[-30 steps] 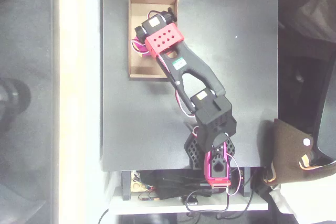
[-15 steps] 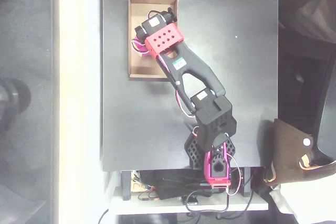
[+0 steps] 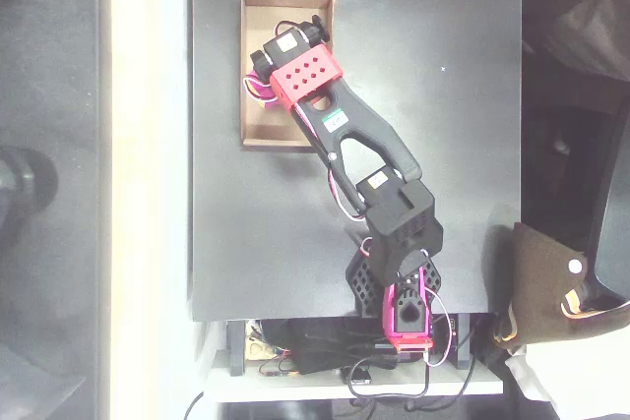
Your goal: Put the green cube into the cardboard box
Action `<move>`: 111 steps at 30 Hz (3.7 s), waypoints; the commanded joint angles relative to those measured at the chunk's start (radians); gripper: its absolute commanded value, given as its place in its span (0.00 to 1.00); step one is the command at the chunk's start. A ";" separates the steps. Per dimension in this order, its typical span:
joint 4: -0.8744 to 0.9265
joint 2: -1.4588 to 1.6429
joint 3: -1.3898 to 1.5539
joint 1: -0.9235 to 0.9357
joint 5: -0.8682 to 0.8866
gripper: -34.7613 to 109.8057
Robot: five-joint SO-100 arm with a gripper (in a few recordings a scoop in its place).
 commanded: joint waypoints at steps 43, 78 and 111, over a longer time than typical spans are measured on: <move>0.011 1.020 -0.018 0.359 0.009 0.52; 0.009 1.563 0.885 0.594 0.006 0.51; -0.146 2.235 1.759 0.603 0.008 0.26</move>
